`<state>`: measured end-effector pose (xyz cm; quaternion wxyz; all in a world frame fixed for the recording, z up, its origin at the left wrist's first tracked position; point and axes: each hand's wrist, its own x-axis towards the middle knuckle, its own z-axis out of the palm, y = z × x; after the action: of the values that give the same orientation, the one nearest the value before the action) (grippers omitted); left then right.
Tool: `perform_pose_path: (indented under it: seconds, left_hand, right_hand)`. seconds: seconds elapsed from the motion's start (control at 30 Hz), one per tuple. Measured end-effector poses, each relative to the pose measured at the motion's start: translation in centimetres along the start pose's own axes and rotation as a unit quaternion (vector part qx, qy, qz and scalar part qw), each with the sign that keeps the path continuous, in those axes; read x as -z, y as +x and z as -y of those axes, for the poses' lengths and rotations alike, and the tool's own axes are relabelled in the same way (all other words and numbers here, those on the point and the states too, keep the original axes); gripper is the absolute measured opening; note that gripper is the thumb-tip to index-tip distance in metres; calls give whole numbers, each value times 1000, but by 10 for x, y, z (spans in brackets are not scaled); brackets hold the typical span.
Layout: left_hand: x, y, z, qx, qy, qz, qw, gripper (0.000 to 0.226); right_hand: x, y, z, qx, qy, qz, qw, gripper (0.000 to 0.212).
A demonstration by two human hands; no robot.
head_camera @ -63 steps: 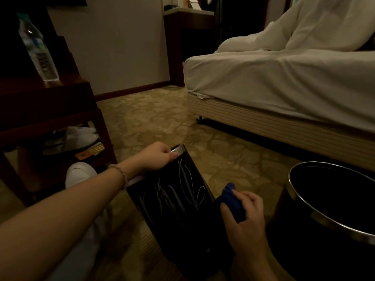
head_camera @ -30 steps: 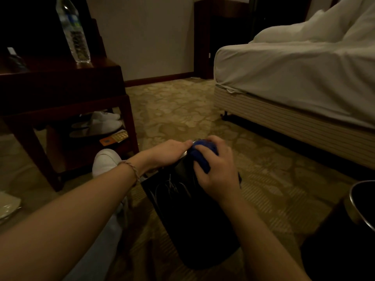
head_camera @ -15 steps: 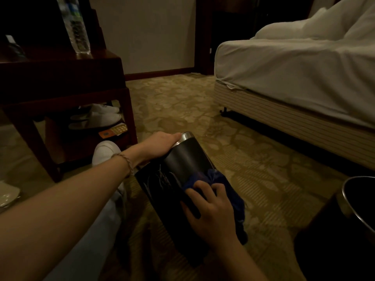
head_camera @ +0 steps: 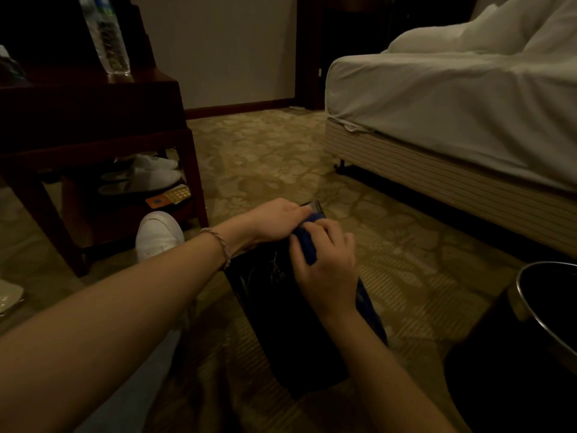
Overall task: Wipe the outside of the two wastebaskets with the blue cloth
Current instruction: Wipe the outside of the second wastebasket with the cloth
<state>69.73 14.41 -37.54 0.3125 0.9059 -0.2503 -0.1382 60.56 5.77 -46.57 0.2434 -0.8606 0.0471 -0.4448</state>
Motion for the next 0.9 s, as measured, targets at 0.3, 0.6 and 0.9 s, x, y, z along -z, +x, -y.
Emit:
perform_pose_path:
  seconds: [0.3,0.6,0.9]
  left_hand:
    - [18,2,29,52,-36,-60,996,57]
    - [7,2,9,34,43,-23,998,50]
    - [11,-14,25,30,-19,-26,999,61]
  right_hand:
    - [25,-63,-63,-71,13,90,993,29]
    - [16,-51,-27,-76,-2,40,996,33]
    - [19,-57,-44,-84,28,46,995,30]
